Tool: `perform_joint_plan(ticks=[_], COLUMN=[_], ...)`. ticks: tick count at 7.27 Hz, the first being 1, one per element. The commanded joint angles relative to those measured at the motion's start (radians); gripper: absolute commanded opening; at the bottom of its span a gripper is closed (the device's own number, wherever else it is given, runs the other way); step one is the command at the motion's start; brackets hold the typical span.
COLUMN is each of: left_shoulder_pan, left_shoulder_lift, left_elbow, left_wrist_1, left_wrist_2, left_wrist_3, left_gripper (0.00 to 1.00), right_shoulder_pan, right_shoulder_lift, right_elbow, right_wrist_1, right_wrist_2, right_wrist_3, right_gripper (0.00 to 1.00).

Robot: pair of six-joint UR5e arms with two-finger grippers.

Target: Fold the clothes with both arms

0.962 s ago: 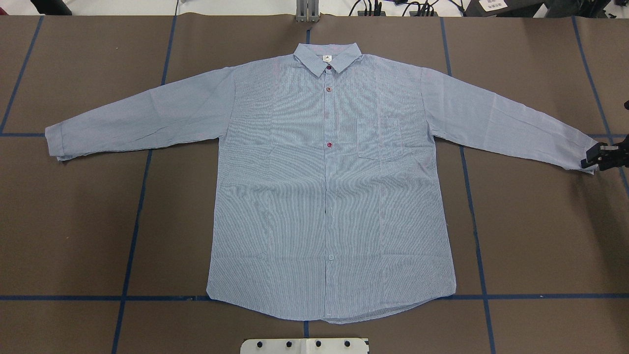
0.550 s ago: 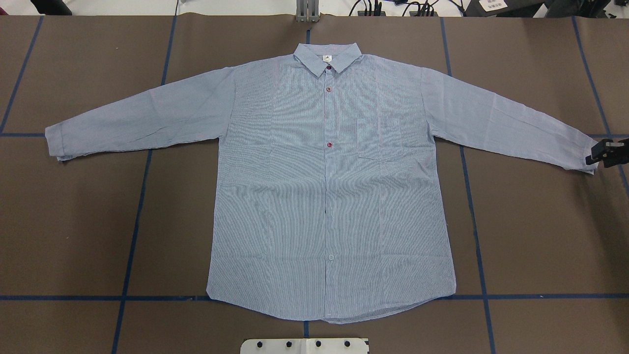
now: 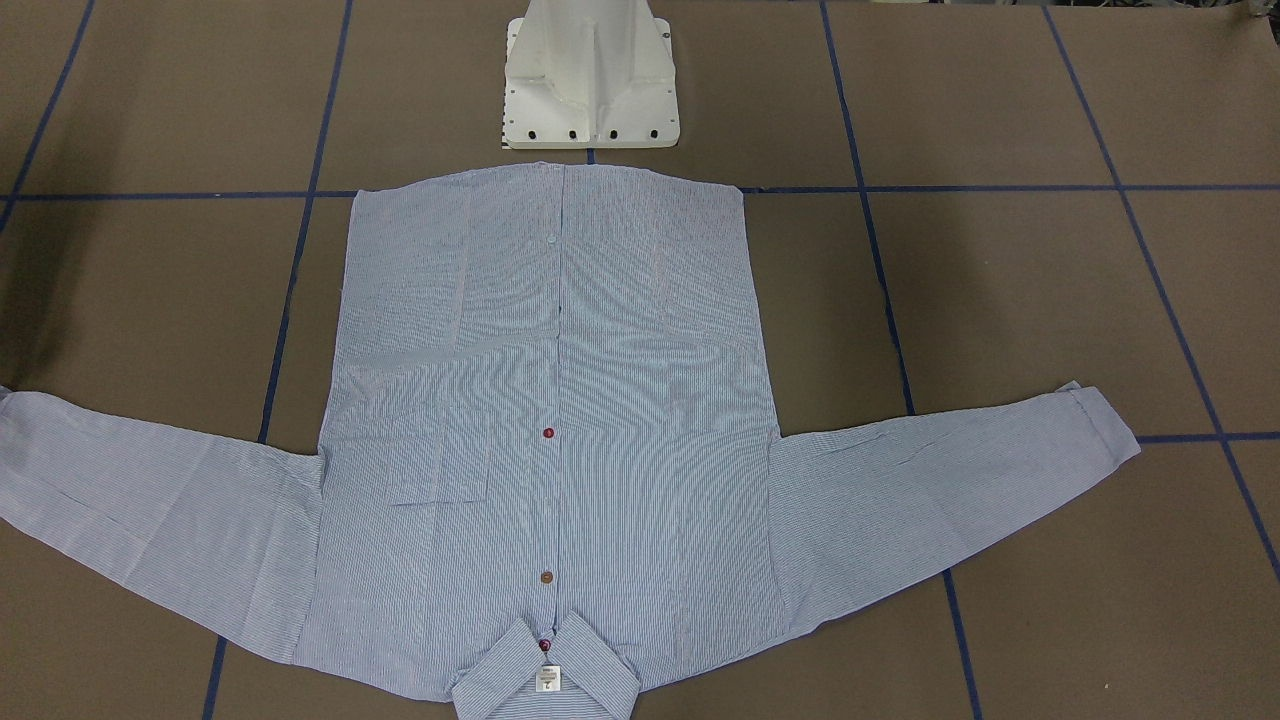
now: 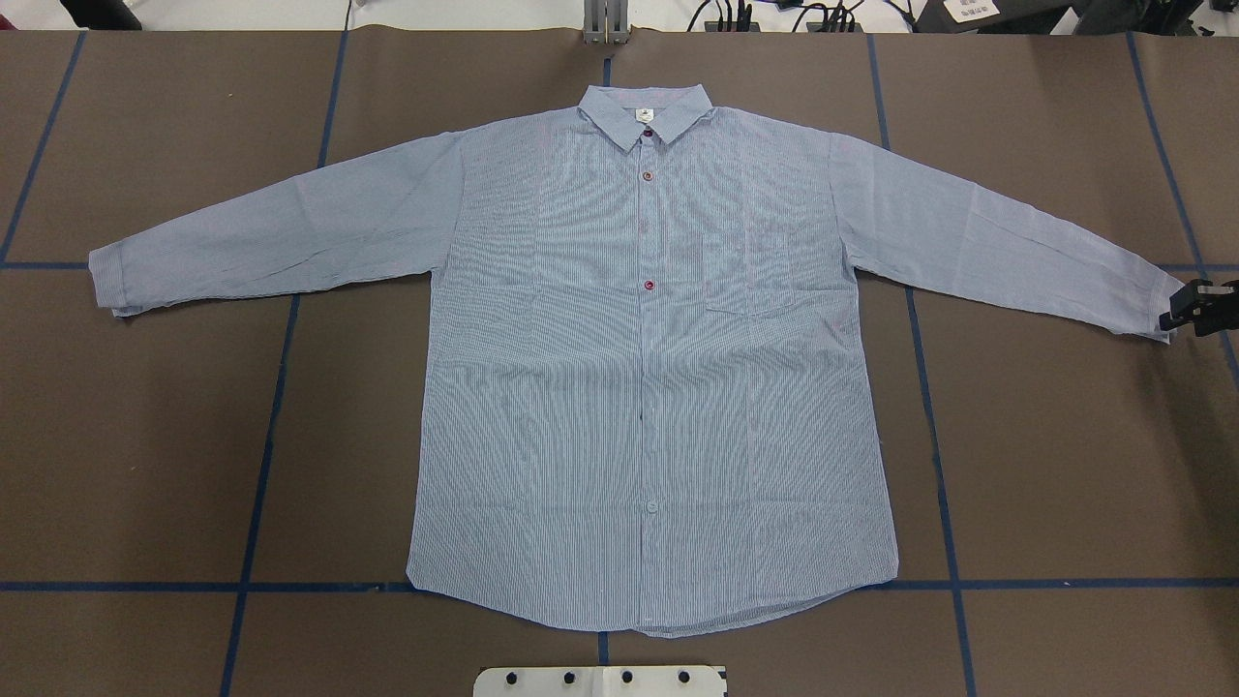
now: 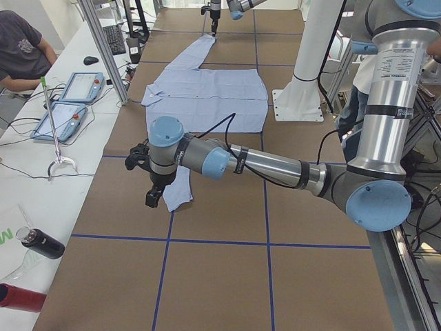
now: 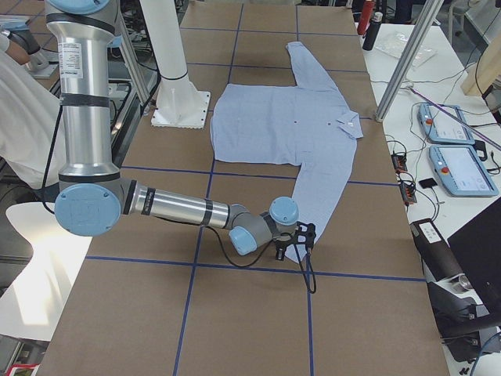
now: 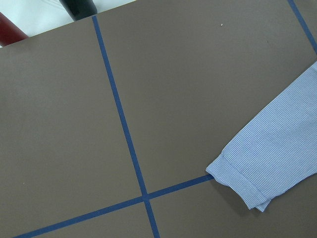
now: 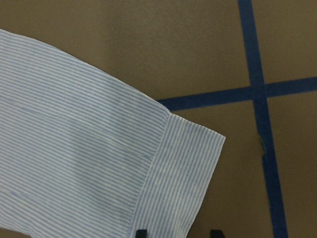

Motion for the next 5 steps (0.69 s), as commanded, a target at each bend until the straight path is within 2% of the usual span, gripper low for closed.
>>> perform_joint_plan(ticks=[1, 5], left_shoulder_pan=[0.0, 0.0], left_shoulder_lift=[0.0, 0.0], left_elbow=[0.0, 0.0], left_wrist_1=[-0.002, -0.002], left_wrist_2=[0.0, 0.0], left_wrist_3=[0.0, 0.0], left_gripper=[1.0, 1.0], right_shoulder_pan=[-0.003, -0.009], right_shoulder_lift=[0.009, 0.019], right_elbow=[-0.001, -0.033], right_wrist_1=[-0.003, -0.003], right_wrist_2=[0.001, 0.001], right_wrist_3=[0.0, -0.002], right_gripper=[0.53, 0.53])
